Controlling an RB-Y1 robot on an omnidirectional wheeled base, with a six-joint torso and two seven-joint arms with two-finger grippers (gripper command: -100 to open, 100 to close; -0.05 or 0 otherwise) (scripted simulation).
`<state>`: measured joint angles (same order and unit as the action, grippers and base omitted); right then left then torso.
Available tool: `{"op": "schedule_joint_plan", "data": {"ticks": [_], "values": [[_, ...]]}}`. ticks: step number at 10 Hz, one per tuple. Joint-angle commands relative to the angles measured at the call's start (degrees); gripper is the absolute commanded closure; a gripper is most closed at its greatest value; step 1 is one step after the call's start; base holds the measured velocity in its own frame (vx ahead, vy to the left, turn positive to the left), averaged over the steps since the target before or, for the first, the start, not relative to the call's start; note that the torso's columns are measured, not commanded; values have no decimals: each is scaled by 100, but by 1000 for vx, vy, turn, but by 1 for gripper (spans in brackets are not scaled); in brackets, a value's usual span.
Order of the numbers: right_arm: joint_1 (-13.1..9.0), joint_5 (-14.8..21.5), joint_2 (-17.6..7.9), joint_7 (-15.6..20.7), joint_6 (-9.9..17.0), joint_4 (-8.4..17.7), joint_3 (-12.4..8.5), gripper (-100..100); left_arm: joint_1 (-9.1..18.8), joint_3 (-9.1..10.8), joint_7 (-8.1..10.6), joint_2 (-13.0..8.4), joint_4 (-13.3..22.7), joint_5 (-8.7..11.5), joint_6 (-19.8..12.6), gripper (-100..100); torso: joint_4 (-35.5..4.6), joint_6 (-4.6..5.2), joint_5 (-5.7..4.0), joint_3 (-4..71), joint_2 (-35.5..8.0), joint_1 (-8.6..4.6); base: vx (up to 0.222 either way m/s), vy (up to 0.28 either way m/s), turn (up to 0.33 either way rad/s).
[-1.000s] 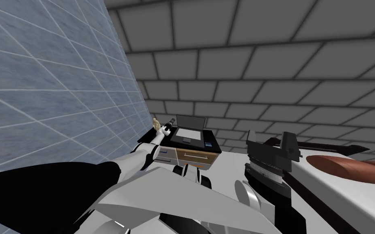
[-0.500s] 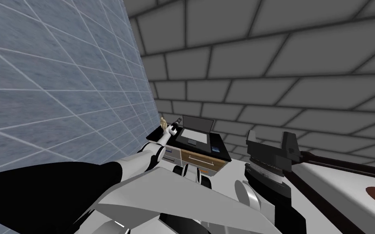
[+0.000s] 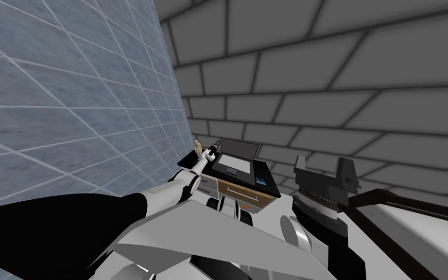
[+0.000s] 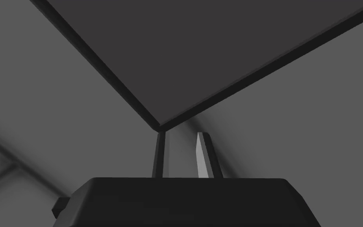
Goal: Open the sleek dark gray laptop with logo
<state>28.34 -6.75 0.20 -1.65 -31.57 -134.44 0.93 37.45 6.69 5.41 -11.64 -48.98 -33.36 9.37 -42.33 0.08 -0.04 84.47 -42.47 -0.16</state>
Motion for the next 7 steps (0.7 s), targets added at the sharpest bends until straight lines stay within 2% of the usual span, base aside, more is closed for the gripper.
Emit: {"op": "schedule_joint_plan", "data": {"ticks": [1, 4, 6, 7], "values": [[0, 0, 0, 0, 0, 0, 0, 0, 204, -149, -10, -64, 112, 316, -142, -100, -2, -6, -1, -5, -6, 1, -86, -61, -181], [0, 0, 0, 0, 0, 0, 0, 0, 386, -263, 12, -122, 295, 589, -231, -100, 8, -9, 6, 16, 27, 21, -57, -52, -152], [1, 0, 0, 0, 0, 0, 0, 0, 524, -327, 115, -171, 503, 739, -237, -100, 8, -8, 6, 16, 27, 21, -32, -37, -147], [1, 0, 0, 0, 0, 0, -1, 0, 628, -298, 231, -194, 607, 734, -212, -100, 7, -8, 5, 14, 25, 21, -7, 17, -106]]}}
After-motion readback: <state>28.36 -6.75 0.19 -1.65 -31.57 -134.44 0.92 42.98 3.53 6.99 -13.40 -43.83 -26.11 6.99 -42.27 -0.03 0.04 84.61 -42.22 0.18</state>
